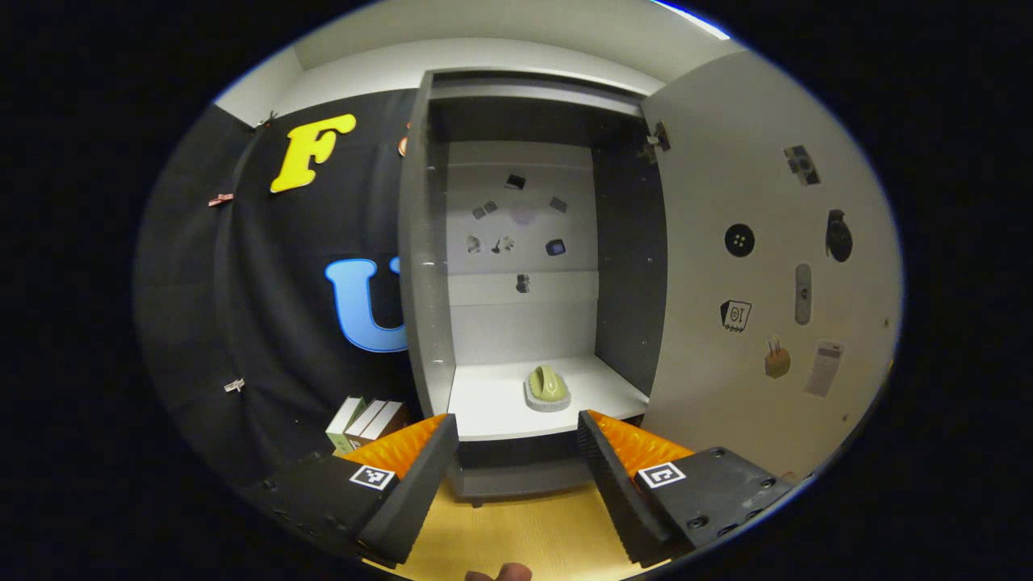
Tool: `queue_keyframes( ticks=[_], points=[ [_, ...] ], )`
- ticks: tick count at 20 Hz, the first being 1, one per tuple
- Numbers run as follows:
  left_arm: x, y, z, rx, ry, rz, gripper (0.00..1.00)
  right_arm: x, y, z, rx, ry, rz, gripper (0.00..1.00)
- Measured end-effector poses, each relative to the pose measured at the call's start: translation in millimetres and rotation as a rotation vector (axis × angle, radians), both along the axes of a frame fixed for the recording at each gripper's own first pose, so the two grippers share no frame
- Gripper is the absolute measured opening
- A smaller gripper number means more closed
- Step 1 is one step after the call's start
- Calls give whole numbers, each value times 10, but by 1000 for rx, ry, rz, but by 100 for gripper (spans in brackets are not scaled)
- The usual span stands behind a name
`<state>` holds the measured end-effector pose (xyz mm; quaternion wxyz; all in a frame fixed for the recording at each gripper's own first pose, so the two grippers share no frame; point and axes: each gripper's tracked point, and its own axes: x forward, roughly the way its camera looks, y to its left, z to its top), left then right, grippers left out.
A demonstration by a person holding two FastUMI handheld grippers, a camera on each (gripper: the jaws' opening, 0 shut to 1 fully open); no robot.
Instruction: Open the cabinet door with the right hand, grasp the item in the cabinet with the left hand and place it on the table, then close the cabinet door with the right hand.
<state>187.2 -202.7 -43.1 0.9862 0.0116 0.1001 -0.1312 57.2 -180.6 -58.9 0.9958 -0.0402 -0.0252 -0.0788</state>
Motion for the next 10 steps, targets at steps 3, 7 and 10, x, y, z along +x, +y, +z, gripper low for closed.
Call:
queue_keyframes(
  ticks=[3, 7, 10],
  points=[
    [339, -323, -159, 56, 97, -72, 93, -35, -310, -205, -81, 29, -63, 97],
    [856, -614, -251, 60, 199, -117, 92, -62, -655, -522, -59, 92, -103, 97],
    [1309, -749, -261, 38, 256, -114, 92, -94, -882, -629, -50, 112, -141, 97]
  ],
)
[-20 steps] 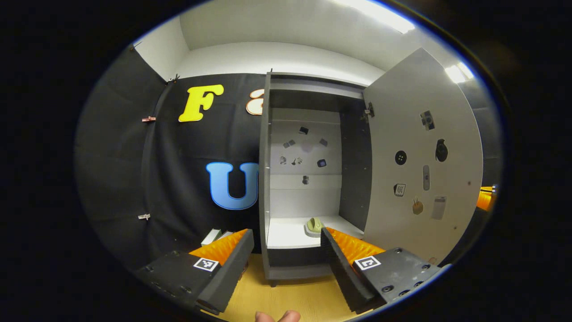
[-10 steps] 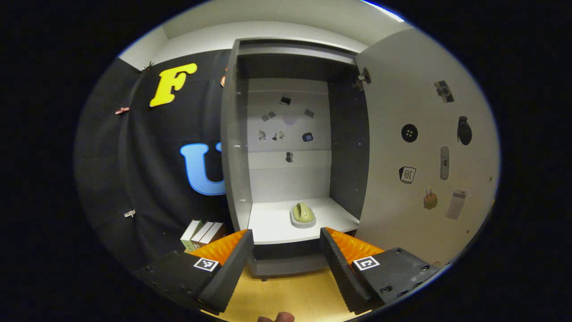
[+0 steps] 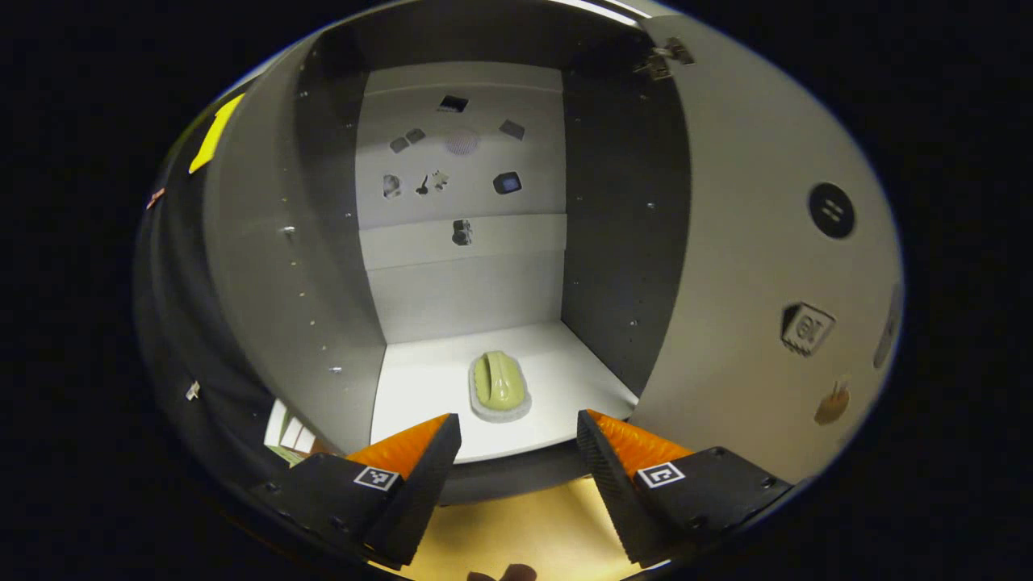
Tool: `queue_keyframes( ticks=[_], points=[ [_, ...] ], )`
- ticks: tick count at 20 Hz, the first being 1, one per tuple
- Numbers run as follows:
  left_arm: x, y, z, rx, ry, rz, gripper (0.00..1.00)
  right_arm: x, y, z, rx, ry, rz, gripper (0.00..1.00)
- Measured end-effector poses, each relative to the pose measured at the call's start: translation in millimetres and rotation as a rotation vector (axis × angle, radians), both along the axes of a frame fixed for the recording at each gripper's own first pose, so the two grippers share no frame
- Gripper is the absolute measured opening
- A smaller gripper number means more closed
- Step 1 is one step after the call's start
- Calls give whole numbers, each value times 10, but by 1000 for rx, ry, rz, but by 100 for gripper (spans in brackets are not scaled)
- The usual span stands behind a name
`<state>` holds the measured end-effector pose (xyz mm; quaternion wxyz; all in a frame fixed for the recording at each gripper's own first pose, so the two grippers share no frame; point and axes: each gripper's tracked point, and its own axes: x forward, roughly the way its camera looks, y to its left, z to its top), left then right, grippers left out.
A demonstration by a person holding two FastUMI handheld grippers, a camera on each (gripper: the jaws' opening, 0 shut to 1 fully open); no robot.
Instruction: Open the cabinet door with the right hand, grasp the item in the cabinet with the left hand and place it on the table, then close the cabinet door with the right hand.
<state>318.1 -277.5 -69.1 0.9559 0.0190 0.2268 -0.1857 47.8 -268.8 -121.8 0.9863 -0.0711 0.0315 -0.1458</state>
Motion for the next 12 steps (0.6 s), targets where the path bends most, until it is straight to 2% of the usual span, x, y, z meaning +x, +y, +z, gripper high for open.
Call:
queue_keyframes(
  ticks=[3, 7, 12],
  points=[
    [439, -24, -134, 85, 44, -1, 90, -3, -165, -22, -31, 3, -16, 97],
    [836, -134, -386, 55, 155, 19, 76, -26, -366, -119, -45, 17, -42, 97],
    [1125, -169, -666, 119, 231, 23, 69, -41, -602, -244, -55, 44, -74, 97]
  ],
)
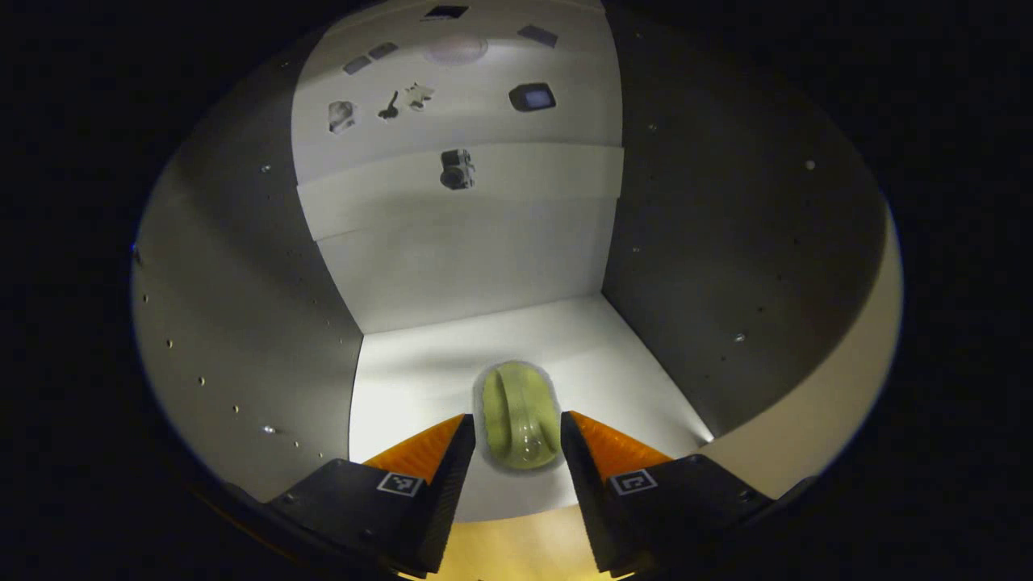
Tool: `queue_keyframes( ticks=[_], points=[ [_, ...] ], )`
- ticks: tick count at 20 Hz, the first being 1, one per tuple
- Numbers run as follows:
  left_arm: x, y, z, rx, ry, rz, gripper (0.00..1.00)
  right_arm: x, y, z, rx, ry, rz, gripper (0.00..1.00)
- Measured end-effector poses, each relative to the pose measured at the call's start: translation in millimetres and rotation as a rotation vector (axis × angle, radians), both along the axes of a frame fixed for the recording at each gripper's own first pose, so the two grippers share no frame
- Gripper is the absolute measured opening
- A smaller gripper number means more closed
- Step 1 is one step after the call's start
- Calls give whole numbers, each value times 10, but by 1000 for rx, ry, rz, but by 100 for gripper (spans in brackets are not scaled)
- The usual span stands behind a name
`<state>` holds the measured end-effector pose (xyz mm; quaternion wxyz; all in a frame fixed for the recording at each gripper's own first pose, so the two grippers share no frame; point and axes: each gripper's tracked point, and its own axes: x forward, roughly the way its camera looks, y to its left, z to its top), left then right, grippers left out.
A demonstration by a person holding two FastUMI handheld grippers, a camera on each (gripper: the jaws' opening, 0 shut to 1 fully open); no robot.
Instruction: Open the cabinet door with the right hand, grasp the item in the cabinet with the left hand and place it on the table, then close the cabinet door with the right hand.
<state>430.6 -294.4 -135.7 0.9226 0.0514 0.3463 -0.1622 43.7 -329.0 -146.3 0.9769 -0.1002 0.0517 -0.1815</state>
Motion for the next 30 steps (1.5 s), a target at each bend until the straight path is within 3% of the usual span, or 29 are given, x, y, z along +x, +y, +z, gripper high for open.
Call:
queue_keyframes(
  ticks=[7, 8, 9, 11, 13, 20, 25, 30],
  points=[
    [158, -58, -250, -48, 86, 43, 57, -7, -175, -146, 8, 27, -37, 97],
    [161, -65, -280, -55, 95, 48, 53, -33, -189, -147, 9, 30, -38, 97],
    [146, -64, -304, -58, 107, 54, 41, -46, -190, -159, 8, 32, -38, 97],
    [176, -88, -302, -64, 98, 46, 29, -54, -173, -178, 3, 37, -37, 97],
    [132, -70, -268, -75, 98, 53, 23, -57, -129, -175, -1, 38, -34, 97],
    [-247, 59, 152, -94, 14, -16, 20, -35, 114, 8, 14, -14, -26, 97],
    [-885, 241, 339, -146, -30, -66, 20, 104, 488, 250, 27, -77, 35, 97],
    [-1615, 542, 234, -160, -56, -67, 19, 239, 832, 362, 124, -123, 94, 97]
  ],
)
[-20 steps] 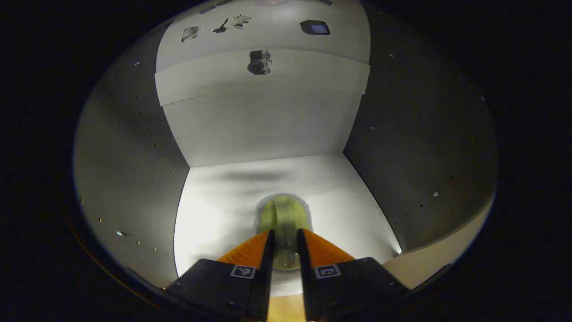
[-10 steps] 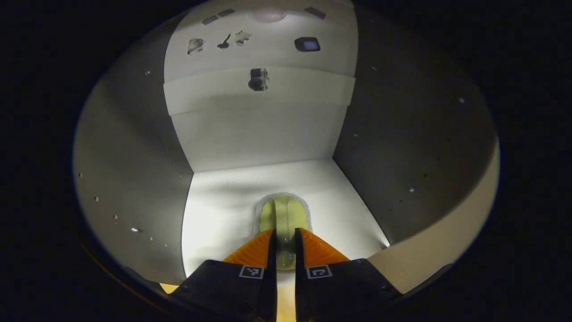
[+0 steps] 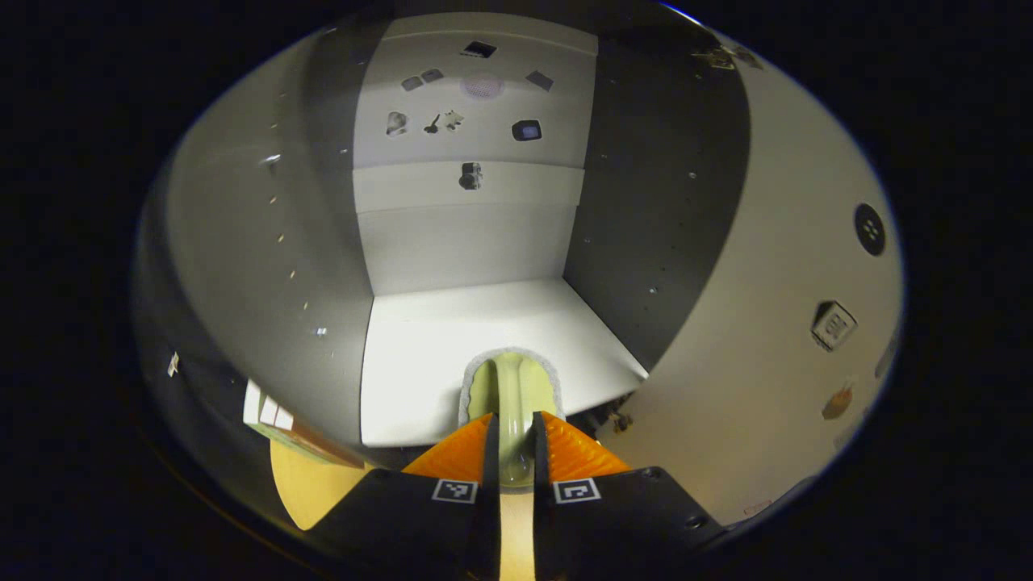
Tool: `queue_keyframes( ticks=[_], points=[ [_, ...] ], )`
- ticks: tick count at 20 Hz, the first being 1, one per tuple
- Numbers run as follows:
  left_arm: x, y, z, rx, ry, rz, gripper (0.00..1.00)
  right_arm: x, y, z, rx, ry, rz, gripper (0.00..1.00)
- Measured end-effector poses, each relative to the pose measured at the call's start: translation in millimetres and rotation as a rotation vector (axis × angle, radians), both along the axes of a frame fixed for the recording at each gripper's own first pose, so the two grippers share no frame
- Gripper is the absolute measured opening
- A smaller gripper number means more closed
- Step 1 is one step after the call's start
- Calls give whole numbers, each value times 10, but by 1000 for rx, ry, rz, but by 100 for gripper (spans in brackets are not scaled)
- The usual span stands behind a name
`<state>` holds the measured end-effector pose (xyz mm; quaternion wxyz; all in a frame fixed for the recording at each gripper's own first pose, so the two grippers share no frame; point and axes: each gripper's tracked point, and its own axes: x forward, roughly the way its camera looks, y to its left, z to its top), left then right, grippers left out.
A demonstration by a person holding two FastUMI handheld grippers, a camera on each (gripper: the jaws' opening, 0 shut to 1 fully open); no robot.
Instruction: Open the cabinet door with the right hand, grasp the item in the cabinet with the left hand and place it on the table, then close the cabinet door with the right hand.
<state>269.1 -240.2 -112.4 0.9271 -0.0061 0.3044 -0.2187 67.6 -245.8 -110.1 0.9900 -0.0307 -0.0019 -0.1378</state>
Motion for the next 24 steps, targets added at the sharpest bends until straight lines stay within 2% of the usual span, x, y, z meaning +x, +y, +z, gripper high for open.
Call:
queue_keyframes(
  ticks=[2, 5, 8, 14, 19, 24],
  points=[
    [-270, 103, -165, 24, -15, 8, 20, 43, 27, 22, -26, -1, 0, 97],
    [-672, 120, -513, 9, 7, 19, 19, 118, 106, 65, 16, 15, 19, 97],
    [-940, 139, -876, 21, -23, 46, 20, 185, 49, 201, 25, -10, 1, 97],
    [-1461, -15, -1887, 15, 8, 74, 20, 279, 73, 353, -3, -27, 13, 97],
    [-1696, -173, -2636, 28, 48, 67, 20, 360, 120, 409, 2, -40, 19, 97],
    [-1749, -223, -3210, 31, 81, 100, 20, 386, 139, 451, -11, -46, 25, 97]
  ],
)
